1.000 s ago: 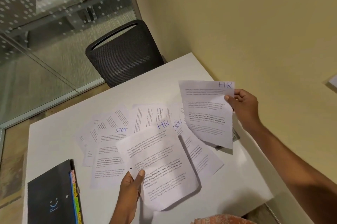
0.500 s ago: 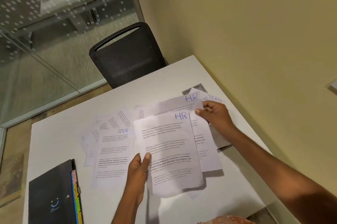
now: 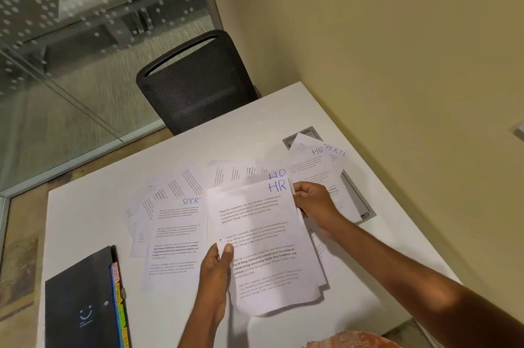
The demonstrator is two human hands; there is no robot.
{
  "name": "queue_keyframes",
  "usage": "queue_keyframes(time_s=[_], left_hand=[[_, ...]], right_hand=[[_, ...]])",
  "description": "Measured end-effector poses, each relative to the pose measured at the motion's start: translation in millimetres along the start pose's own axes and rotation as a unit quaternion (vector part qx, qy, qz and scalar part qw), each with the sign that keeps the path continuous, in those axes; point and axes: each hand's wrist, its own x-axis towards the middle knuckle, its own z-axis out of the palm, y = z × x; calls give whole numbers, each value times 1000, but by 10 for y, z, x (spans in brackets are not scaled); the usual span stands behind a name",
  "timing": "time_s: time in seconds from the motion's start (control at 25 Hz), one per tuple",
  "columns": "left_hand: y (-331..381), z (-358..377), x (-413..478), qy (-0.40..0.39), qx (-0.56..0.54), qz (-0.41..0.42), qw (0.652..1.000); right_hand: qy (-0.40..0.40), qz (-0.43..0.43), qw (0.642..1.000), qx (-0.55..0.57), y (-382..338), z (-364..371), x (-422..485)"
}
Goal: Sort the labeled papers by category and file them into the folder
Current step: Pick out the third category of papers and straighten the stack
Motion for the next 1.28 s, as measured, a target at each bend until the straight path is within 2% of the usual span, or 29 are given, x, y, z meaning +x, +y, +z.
queue_keyframes(time_s=[0.16, 0.24, 0.28, 0.32, 0.4, 0.44, 0.48, 0.56, 0.76, 0.96, 1.16, 1.28], left_hand=[[-9, 10, -35, -3, 7, -4, 1000], [-30, -1, -48, 2, 6, -4, 1000], [-47, -12, -52, 6, 0, -5, 1000], [-70, -29, -45, 13, -5, -8, 1000], [-134, -78, -29, 34, -23, -21, 999], [-159, -100, -27, 44, -32, -28, 998], [-183, -115, -22, 54, -37, -33, 997], [-210, -124, -44, 65, -43, -37, 996], [-297, -158, -92, 80, -64, -44, 994], [-359, -206, -90, 93, -62, -52, 992], [-361, -219, -82, 94, -64, -53, 992], [-363, -257, -70, 96, -62, -50, 992]], right_hand=[[-37, 49, 998, 0, 192, -68, 74], [-44, 76, 995, -38, 360, -259, 188], [-19, 84, 993, -84, 472, -408, 259], [26, 86, 981, -170, 577, -559, 323], [145, 95, 903, -392, 841, -902, 473], [196, 112, 865, -449, 926, -1036, 514], [233, 134, 846, -460, 997, -1138, 550], [270, 174, 836, -444, 1043, -1215, 583], [277, 193, 810, -480, 1206, -1079, 731], [285, 202, 823, -447, 1135, -946, 767], [285, 169, 878, -345, 1153, -926, 706], [272, 137, 888, -345, 1125, -982, 618]])
